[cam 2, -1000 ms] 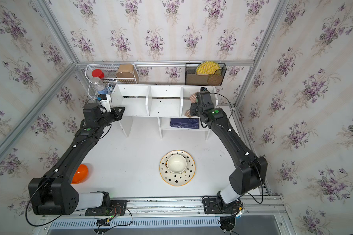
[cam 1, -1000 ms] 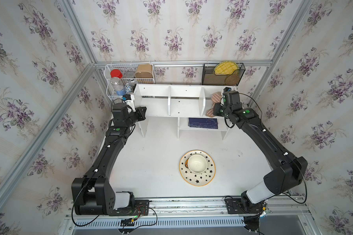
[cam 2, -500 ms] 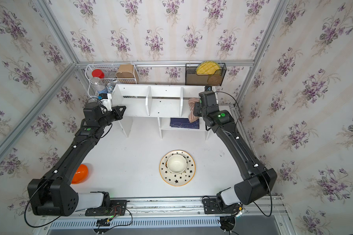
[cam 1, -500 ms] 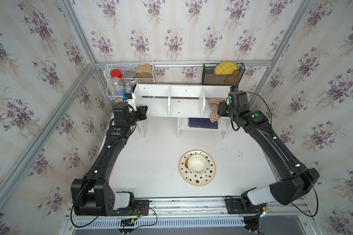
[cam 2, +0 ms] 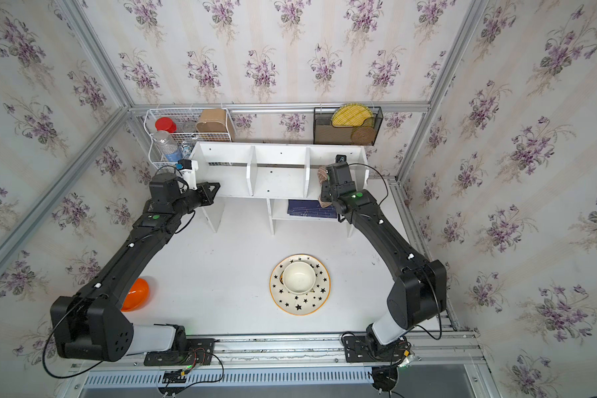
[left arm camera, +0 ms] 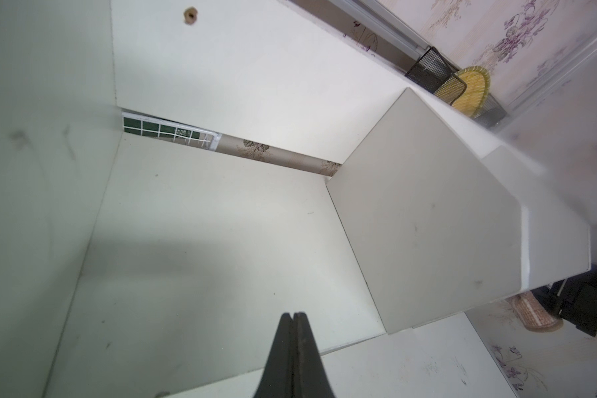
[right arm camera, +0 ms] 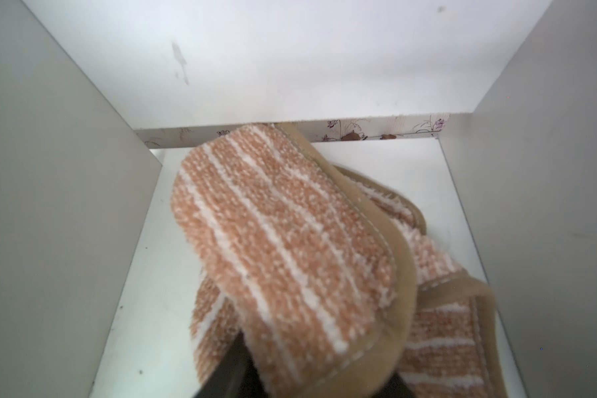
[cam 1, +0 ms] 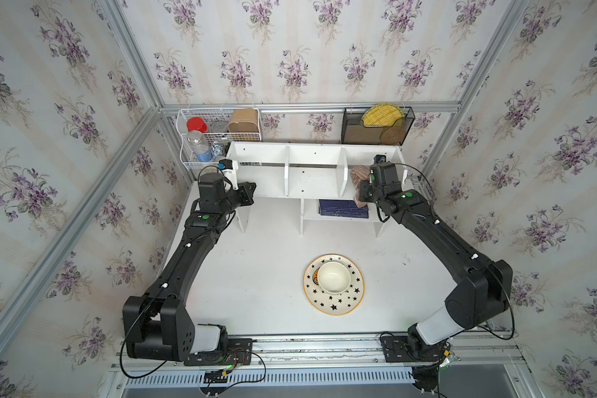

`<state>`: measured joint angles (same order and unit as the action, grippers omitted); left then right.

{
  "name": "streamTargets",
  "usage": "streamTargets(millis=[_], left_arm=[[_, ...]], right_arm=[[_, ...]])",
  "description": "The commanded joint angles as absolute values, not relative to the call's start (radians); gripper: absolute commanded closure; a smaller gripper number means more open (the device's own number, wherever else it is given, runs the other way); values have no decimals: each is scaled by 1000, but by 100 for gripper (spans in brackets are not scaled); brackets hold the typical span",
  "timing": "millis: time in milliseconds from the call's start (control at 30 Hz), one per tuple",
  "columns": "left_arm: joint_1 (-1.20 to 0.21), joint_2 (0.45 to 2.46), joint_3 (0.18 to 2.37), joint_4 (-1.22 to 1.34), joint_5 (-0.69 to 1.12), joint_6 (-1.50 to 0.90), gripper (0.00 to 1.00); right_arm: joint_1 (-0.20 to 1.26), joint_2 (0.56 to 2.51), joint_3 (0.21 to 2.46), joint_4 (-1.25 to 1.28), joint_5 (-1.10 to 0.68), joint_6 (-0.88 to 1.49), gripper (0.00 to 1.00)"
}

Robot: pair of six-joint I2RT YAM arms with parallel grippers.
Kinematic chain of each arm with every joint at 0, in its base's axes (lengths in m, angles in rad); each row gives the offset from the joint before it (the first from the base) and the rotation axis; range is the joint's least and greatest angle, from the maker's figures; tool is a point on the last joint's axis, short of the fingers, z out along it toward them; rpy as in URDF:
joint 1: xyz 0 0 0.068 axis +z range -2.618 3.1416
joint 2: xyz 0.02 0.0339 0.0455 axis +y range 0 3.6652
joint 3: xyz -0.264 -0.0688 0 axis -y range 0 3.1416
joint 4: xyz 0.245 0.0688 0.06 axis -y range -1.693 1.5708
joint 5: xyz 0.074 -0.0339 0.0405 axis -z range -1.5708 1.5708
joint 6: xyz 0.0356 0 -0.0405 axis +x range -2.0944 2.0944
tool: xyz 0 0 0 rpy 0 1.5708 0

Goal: Wipe the bookshelf clean with a cloth
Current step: Wipe the dust from the shelf.

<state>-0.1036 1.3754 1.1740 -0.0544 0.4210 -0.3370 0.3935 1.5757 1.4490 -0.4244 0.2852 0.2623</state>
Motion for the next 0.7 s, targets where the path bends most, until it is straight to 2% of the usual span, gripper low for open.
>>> streamTargets(millis=[0, 67, 167, 333, 567, 600, 667], left_arm=[[-106, 1382, 1197, -70, 434, -310, 100], [-106, 1386, 1209, -92, 437, -303, 100], [-106, 1385, 1216, -126, 427, -271, 100], [-105, 1405, 1246, -190, 405, -235, 100], [-104, 1463, 1348, -310, 428, -200, 100], [-102, 1462, 1350, -311, 429, -201, 99], [-98, 1457, 1344, -305, 436, -210, 82]], right_arm=[[381, 1573, 1414, -416, 233, 285, 88], [380, 1574, 1411, -393, 190, 289, 100], [385, 1572, 1405, -335, 79, 309, 100], [400, 1566, 1375, -310, 15, 320, 100], [383, 1515, 1298, -314, 149, 282, 100], [383, 1517, 1299, -309, 140, 283, 100], [384, 1530, 1306, -300, 110, 288, 100]])
